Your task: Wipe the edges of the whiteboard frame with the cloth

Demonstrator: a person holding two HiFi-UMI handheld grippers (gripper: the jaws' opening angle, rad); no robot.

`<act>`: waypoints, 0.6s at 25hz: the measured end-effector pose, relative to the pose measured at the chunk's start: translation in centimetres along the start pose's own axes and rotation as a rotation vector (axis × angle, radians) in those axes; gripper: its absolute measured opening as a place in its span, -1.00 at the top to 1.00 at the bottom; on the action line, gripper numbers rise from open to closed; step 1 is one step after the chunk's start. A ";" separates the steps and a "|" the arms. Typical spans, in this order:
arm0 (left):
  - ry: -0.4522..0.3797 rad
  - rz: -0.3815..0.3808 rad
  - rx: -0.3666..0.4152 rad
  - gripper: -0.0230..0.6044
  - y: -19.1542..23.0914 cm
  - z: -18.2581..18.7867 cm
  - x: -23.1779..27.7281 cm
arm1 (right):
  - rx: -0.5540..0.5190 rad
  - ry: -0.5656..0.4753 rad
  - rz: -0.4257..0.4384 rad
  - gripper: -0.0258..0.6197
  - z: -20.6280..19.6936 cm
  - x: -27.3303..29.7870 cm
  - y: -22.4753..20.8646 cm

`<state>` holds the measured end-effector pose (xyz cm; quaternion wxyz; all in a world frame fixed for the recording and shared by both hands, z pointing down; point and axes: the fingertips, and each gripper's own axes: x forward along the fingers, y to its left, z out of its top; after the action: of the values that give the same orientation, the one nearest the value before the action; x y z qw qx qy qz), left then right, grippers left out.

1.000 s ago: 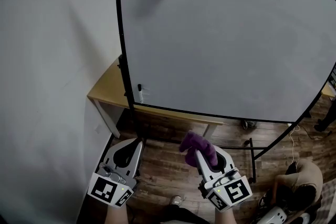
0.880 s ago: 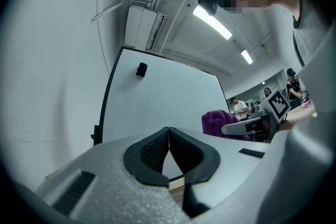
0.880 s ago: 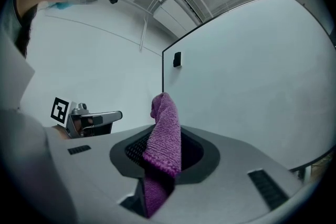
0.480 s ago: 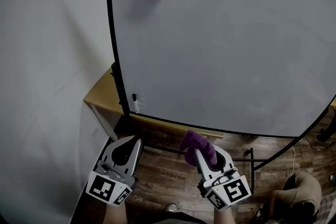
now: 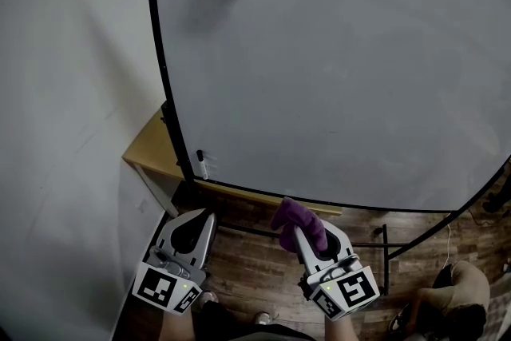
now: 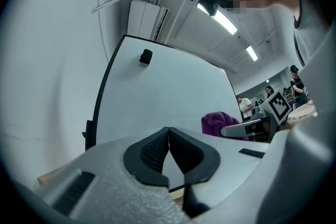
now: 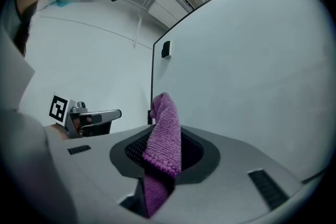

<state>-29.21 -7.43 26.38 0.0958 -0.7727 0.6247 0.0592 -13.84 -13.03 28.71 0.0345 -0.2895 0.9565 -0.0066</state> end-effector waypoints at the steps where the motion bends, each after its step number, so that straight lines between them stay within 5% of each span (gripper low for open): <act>1: 0.001 -0.010 -0.002 0.87 0.4 -0.1 0.3 | 0.002 -0.001 -0.009 0.67 0.0 0.4 -0.1; 15: 0.014 -0.155 -0.027 0.87 8.3 -1.5 4.2 | 0.012 0.005 -0.152 0.67 -0.7 7.7 0.9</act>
<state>-36.43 -13.47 26.33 0.0852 -0.8204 0.5628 0.0547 -20.81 -16.57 28.94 0.0334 -0.3611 0.9318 -0.0154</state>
